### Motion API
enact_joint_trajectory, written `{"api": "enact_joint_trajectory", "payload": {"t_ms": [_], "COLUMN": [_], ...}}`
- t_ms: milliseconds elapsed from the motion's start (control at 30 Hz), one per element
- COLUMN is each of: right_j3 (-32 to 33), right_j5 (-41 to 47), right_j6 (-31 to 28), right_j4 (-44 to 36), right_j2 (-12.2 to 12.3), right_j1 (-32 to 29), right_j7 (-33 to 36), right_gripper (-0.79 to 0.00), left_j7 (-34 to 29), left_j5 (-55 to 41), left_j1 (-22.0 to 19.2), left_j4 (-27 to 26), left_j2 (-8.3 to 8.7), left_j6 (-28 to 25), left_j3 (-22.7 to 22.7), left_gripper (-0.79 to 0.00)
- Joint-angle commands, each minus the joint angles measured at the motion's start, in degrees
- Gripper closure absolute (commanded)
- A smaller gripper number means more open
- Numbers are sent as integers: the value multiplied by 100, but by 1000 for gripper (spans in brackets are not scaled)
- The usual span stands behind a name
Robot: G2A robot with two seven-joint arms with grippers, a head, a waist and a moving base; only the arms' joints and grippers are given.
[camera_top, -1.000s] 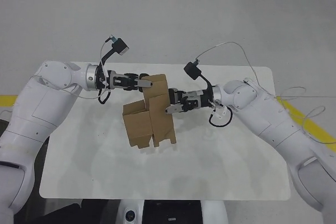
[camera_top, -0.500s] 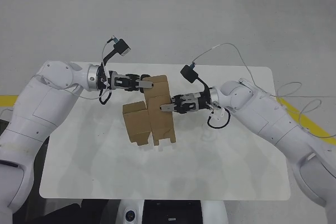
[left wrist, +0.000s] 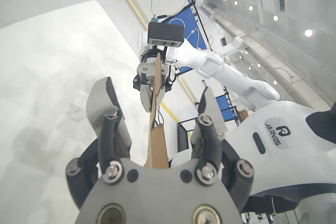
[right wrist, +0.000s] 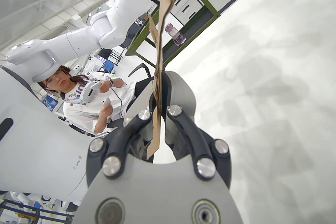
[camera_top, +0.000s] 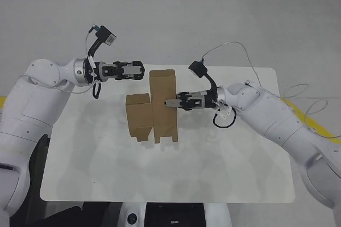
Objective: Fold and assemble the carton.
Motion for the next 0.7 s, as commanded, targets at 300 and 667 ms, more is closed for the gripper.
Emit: {"api": "enact_joint_trajectory", "payload": {"t_ms": [300, 667], "right_j3": [549, 1084], "right_j5": [1463, 1740], "right_j6": [737, 1192], "right_j4": [280, 682], "right_j2": [138, 46], "right_j1": [-97, -419], "right_j7": [736, 1191], "right_gripper": [0, 0], "left_j7": [310, 241], "left_j5": [389, 263], "left_j1": [381, 758], "left_j4": [-13, -400], "left_j2": [204, 216], "left_j6": [-308, -238], "left_j3": [-196, -1], "left_gripper": [-785, -785]}}
